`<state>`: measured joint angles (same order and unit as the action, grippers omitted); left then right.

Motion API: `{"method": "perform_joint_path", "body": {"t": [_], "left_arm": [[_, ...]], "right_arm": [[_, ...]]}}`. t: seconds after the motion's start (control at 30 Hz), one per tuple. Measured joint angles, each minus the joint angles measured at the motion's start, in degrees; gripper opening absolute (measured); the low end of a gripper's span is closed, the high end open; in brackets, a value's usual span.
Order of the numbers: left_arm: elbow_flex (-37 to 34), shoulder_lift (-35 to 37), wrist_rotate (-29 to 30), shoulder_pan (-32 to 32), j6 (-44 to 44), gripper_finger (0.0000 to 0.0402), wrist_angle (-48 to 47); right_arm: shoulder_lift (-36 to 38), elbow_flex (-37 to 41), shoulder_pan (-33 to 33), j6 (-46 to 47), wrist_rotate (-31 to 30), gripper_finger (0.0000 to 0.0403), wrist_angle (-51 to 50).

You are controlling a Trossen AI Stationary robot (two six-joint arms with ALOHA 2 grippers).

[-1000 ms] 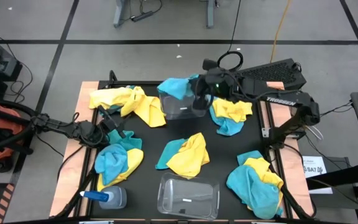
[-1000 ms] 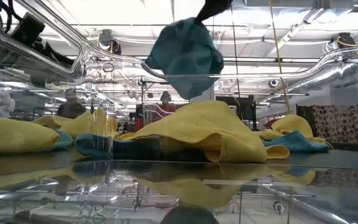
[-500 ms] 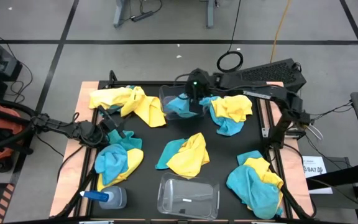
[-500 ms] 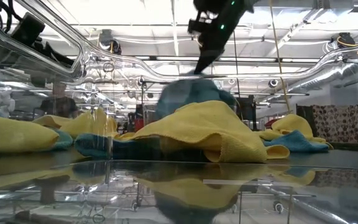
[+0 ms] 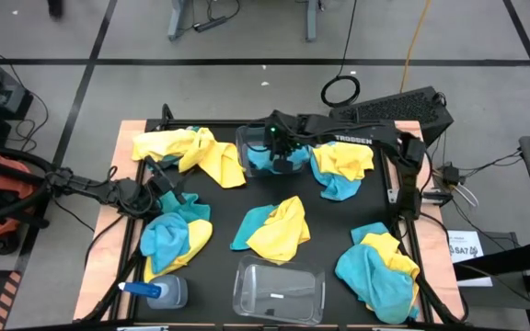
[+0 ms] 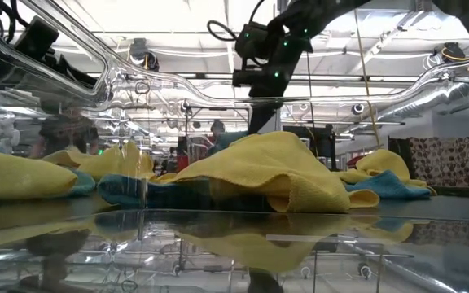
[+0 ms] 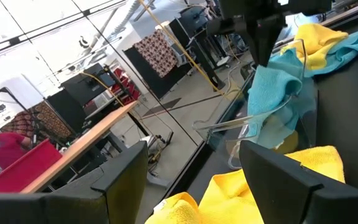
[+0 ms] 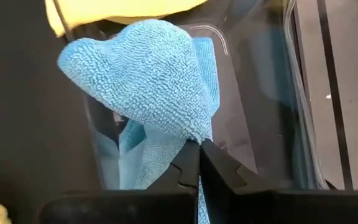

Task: Sort microfiber towel by color & place in baskets
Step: Put the blue microfiber towel into the top transparent bin

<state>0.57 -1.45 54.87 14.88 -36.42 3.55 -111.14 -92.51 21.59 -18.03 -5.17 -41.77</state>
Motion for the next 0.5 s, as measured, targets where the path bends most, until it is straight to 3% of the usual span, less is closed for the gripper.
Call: {"method": "perform_joint_path", "body": {"t": [0.37, 0.5], "left_arm": [[-0.01, 0.00, 0.00, 0.01, 0.00, 0.0260, 0.00], [-0.01, 0.00, 0.00, -0.01, 0.00, 0.0260, -0.02]], "right_arm": [[-0.60, 0.00, 0.96, 0.85, 2.58, 0.0003, -0.12], [-0.60, 0.00, 0.94, 0.85, 2.56, 0.0037, -0.36]]}}
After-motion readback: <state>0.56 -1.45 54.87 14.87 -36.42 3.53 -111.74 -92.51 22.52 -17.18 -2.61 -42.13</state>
